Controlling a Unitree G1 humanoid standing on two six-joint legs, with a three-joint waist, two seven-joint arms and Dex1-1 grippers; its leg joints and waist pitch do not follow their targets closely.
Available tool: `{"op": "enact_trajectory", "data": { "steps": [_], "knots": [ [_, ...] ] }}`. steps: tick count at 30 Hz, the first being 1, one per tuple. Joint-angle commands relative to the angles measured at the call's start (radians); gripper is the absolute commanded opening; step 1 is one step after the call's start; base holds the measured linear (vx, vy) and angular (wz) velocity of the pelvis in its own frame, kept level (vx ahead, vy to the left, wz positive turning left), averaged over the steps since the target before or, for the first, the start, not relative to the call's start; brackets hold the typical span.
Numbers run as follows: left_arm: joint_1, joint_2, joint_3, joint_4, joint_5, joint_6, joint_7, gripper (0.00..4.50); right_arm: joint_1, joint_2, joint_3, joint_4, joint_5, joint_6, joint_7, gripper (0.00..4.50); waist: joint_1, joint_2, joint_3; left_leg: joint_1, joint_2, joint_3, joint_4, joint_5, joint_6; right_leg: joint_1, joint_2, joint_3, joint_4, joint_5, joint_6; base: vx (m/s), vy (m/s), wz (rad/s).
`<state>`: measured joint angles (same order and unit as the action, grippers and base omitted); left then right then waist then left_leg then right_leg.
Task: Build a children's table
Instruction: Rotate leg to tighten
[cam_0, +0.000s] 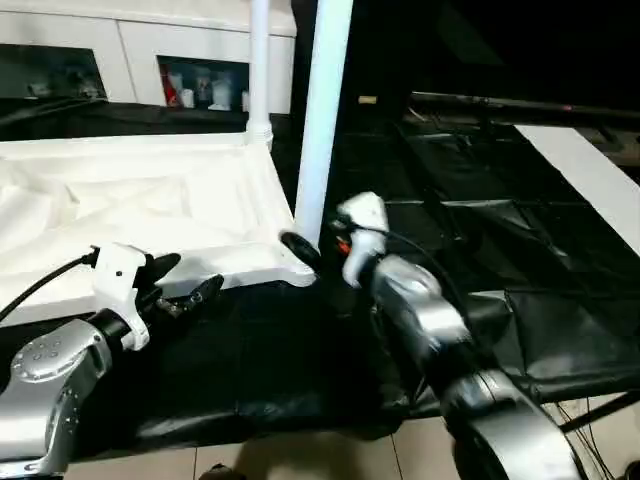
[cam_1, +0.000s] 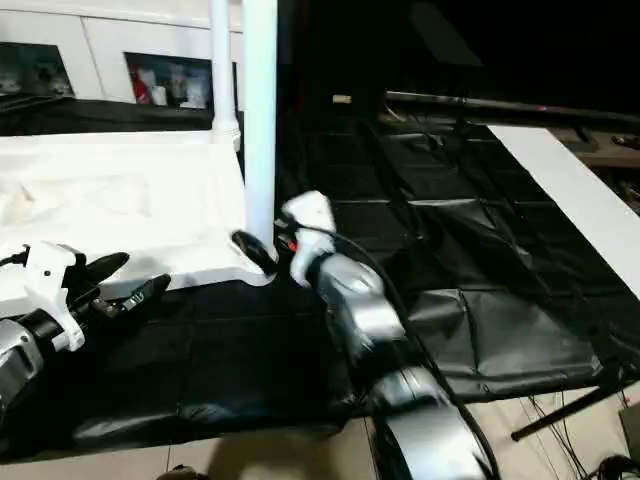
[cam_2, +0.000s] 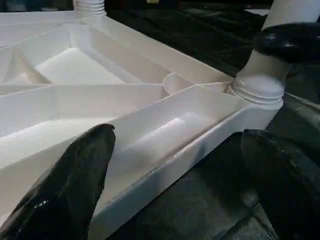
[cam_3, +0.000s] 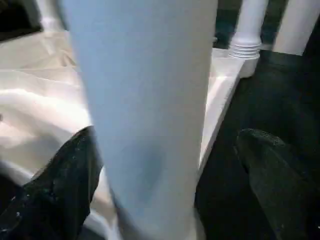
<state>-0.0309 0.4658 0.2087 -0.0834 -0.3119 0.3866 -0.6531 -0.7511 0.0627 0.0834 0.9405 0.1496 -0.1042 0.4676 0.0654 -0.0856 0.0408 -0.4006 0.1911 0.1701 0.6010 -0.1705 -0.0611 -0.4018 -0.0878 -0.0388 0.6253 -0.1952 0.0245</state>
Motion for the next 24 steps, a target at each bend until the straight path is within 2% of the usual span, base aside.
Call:
{"op": "enact_trajectory", "data": {
  "steps": [1,2,3,4,5,8,10,11,13,19,22,23,24],
  "knots": [
    [0.011,0.009,0.0,-0.027,-0.017,0.009,-0.01,4.5,-0.033,-0.011,-0.039,0.052,-0.01,-0.027,-0.073,4.41,0.002,0.034,-0.052,0.038,0.034,-0.005,-0.096,-0.335,-0.072,0.019,-0.039,0.03,-0.061,-0.147,-0.191,0.0,0.0,0.0],
    [0.026,0.007,0.002,-0.042,-0.033,0.016,-0.02,4.5,-0.058,-0.017,-0.062,0.081,-0.009,-0.04,-0.135,4.41,0.001,0.025,-0.052,0.038,0.034,-0.005,-0.096,-0.336,-0.069,0.021,-0.038,0.03,-0.061,-0.15,-0.188,0.0,0.0,0.0],
    [0.027,0.007,0.002,-0.042,-0.034,0.017,-0.021,4.5,-0.059,-0.018,-0.063,0.083,-0.009,-0.04,-0.137,4.41,0.002,0.029,-0.052,0.039,0.035,-0.006,-0.097,-0.335,-0.073,0.02,-0.039,0.03,-0.059,-0.152,-0.186,0.0,0.0,0.0],
    [0.032,0.007,0.003,-0.049,-0.04,0.021,-0.024,4.5,-0.069,-0.021,-0.074,0.096,-0.005,-0.041,-0.159,4.41,0.004,0.026,-0.052,0.04,0.035,-0.004,-0.096,-0.337,-0.073,0.019,-0.038,0.03,-0.06,-0.154,-0.184,0.0,0.0,0.0],
    [0.041,0.006,0.004,-0.059,-0.049,0.028,-0.03,4.5,-0.08,-0.029,-0.09,0.114,0.0,-0.042,-0.189,4.41,0.006,0.029,-0.051,0.042,0.034,-0.003,-0.095,-0.342,-0.074,0.017,-0.037,0.03,-0.059,-0.158,-0.179,0.0,0.0,0.0],
    [0.067,0.012,0.006,-0.075,-0.061,0.038,-0.05,4.5,-0.107,-0.056,-0.125,0.172,0.005,-0.051,-0.269,4.41,0.015,0.023,-0.05,0.044,0.035,-0.001,-0.095,-0.351,-0.079,0.014,-0.036,0.03,-0.062,-0.172,-0.161,0.0,0.0,0.0],
    [0.086,0.018,0.009,-0.068,-0.062,0.034,-0.056,4.5,-0.124,-0.09,-0.15,0.218,0.006,-0.061,-0.335,4.41,0.02,0.024,-0.05,0.048,0.034,0.001,-0.094,-0.365,-0.086,0.009,-0.034,0.03,-0.063,-0.185,-0.153,0.0,0.0,0.0],
    [0.086,0.018,0.009,-0.068,-0.062,0.034,-0.056,4.5,-0.124,-0.09,-0.15,0.218,0.006,-0.061,-0.335,4.41,0.021,0.022,-0.049,0.048,0.034,0.002,-0.094,-0.37,-0.087,0.007,-0.033,0.031,-0.063,-0.19,-0.151,0.0,0.0,0.0],
    [0.098,0.021,0.013,-0.057,-0.069,0.035,-0.057,4.5,-0.134,-0.128,-0.178,0.249,0.014,-0.061,-0.406,4.41,0.028,0.022,-0.048,0.046,0.033,0.002,-0.094,-0.375,-0.09,0.009,-0.033,0.031,-0.064,-0.194,-0.137,0.0,0.0,0.0],
    [0.128,0.024,0.008,-0.042,-0.071,0.026,-0.069,4.5,-0.142,-0.192,-0.22,0.276,0.019,-0.067,-0.46,4.41,0.033,0.012,-0.049,0.04,0.032,0.003,-0.092,-0.384,-0.089,0.012,-0.036,0.032,-0.067,-0.232,-0.12,0.0,0.0,0.0],
    [0.138,0.024,0.011,-0.045,-0.075,0.028,-0.074,4.5,-0.143,-0.225,-0.234,0.286,0.017,-0.066,-0.478,4.41,0.033,0.008,-0.049,0.041,0.033,0.004,-0.091,-0.381,-0.084,0.01,-0.036,0.031,-0.069,-0.243,-0.118,0.0,0.0,0.0],
    [0.15,0.026,0.016,-0.053,-0.087,0.035,-0.088,4.5,-0.149,-0.248,-0.247,0.303,0.019,-0.068,-0.499,4.41,0.034,0.002,-0.048,0.041,0.033,0.005,-0.091,-0.379,-0.083,0.009,-0.036,0.031,-0.07,-0.249,-0.119,0.0,0.0,0.0],
    [0.154,0.028,0.018,-0.055,-0.093,0.037,-0.094,4.5,-0.151,-0.256,-0.251,0.307,0.02,-0.068,-0.506,4.41,0.036,0.004,-0.049,0.042,0.033,0.005,-0.09,-0.377,-0.083,0.009,-0.037,0.031,-0.07,-0.254,-0.12,0.0,0.0,0.0]
  ]
}}
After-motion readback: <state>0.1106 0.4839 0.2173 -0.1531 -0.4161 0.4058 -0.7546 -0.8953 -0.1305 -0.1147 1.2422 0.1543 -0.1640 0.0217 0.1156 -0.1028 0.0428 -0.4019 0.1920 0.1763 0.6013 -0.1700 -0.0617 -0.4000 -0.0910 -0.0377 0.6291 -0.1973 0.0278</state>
